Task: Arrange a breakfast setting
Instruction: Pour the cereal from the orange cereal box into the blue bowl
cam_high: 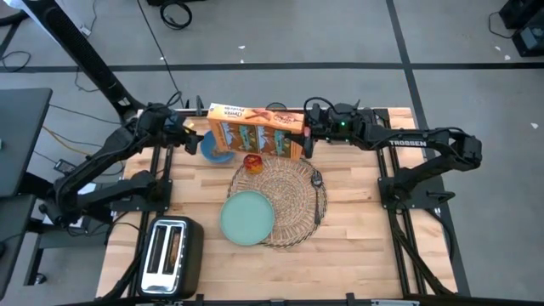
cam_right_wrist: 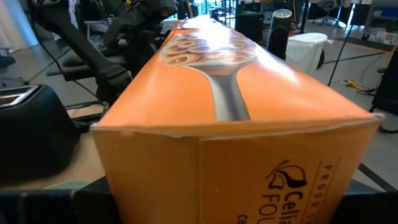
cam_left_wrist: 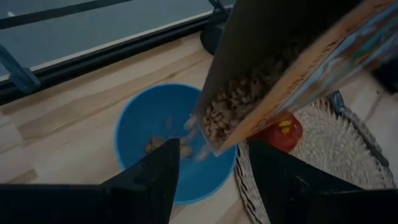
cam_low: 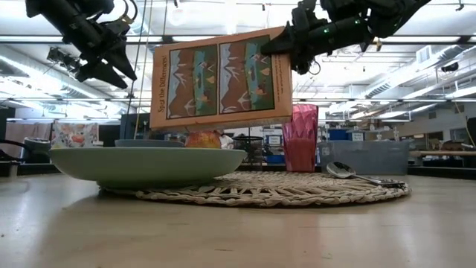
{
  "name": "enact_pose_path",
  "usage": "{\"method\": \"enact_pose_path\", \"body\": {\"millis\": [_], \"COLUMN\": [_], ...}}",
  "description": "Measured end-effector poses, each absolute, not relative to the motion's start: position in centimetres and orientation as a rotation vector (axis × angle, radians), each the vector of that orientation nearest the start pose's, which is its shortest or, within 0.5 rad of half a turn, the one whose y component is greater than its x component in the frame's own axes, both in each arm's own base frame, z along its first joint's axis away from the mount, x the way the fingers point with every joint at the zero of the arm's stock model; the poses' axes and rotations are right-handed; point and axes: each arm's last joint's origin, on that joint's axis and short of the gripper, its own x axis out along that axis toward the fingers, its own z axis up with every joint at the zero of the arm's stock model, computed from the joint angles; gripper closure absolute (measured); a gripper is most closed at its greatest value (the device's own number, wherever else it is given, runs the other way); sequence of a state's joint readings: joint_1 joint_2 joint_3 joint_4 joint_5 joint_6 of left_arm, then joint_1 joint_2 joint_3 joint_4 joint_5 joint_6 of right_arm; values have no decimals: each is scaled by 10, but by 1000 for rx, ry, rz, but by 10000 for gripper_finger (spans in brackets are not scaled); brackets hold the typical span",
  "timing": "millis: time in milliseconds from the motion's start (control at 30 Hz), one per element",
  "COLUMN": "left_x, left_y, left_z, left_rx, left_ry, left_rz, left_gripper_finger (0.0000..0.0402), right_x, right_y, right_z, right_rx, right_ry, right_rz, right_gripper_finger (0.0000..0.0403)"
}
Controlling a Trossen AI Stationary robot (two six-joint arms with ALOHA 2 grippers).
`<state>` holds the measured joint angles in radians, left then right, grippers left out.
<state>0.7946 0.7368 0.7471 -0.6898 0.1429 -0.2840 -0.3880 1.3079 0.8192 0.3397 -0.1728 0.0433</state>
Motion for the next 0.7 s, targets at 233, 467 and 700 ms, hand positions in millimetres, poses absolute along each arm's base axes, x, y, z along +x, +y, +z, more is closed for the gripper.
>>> {"method": "enact_pose_path", "body": {"millis": [233, 467, 700], "left_x": [105, 103, 98], "left_y": [93, 87, 81], "left_z": [280, 283, 289], "left_rx": [-569, -542, -533], "left_ry": [583, 566, 515], "left_rz": [668, 637, 594], "left_gripper_finger": [203, 203, 203], "right_x": [273, 273, 277], "right_y": [-101, -101, -101], "right_z": [282, 282, 302], "right_rx": [68, 41, -7], "right_ry": [141, 144, 186], "right_rz": [-212, -228, -226], "right_gripper_finger": [156, 156, 156]}}
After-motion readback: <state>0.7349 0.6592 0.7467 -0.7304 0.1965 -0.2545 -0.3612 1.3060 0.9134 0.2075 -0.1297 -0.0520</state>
